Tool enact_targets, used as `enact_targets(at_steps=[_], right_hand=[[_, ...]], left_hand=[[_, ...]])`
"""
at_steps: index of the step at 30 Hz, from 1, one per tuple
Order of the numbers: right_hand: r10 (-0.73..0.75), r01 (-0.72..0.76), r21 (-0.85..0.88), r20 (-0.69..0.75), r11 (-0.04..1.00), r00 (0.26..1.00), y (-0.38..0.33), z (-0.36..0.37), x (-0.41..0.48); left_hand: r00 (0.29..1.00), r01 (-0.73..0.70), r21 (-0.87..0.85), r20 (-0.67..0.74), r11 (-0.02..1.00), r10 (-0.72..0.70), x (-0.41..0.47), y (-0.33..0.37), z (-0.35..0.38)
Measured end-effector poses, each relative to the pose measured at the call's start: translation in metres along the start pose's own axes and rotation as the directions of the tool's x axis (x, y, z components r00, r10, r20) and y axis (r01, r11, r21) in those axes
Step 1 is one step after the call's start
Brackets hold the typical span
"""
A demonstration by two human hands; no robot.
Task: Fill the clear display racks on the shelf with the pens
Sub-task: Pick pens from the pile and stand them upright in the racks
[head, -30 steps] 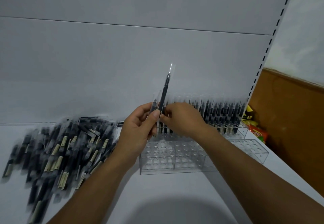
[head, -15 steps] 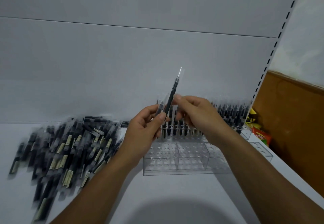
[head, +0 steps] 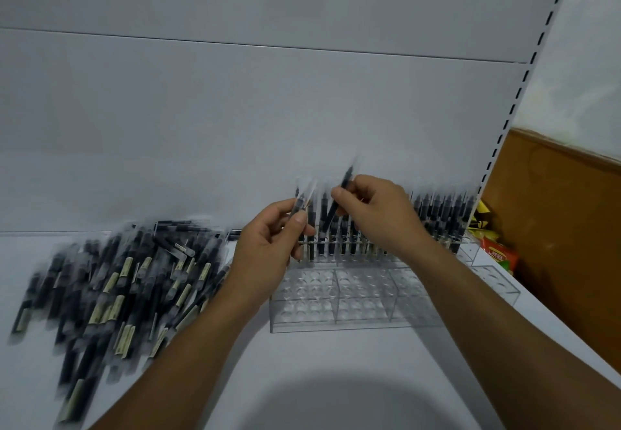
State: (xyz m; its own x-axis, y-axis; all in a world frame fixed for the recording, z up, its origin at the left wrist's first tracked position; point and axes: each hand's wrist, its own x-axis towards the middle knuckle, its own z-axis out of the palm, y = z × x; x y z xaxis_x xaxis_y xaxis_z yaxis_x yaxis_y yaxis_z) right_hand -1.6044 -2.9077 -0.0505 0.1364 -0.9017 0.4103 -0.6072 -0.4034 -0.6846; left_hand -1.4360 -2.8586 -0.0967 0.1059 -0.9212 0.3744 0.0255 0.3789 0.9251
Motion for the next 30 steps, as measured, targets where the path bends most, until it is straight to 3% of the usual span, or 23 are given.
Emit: enact_targets(at_steps=[8,16,19,24,30], right_hand=[[-0.071,0.127,-0.326,0.179,0.937,0.981,0.008,0.015,0.002],[-0.119,0.158,-0.555,0.105,0.817,0.987,0.004,0.018,0.005],[-0.097,0.149,-0.562,0.123,0.813,0.988,0.000,0.018,0.007],[-0.036,0.155,-0.415,0.282,0.897,0.959,-0.005,0.010,0.007],[-0.033,0.109,-0.514,0.155,0.851,0.987,0.000,0.017,0.004]], left_hand=[[1.000,-0.002,0.009,-0.005,1.000,0.003,0.001,-0.001,0.000],[0.999,-0.041,0.059,-0.005,0.997,0.041,0.000,-0.003,0.002],[0.999,-0.046,0.073,-0.002,0.996,0.047,0.000,-0.003,0.002],[0.999,-0.052,0.087,0.010,0.995,0.051,-0.001,-0.002,0.002],[0.998,-0.058,0.081,-0.012,0.995,0.059,-0.001,0.000,0.003]])
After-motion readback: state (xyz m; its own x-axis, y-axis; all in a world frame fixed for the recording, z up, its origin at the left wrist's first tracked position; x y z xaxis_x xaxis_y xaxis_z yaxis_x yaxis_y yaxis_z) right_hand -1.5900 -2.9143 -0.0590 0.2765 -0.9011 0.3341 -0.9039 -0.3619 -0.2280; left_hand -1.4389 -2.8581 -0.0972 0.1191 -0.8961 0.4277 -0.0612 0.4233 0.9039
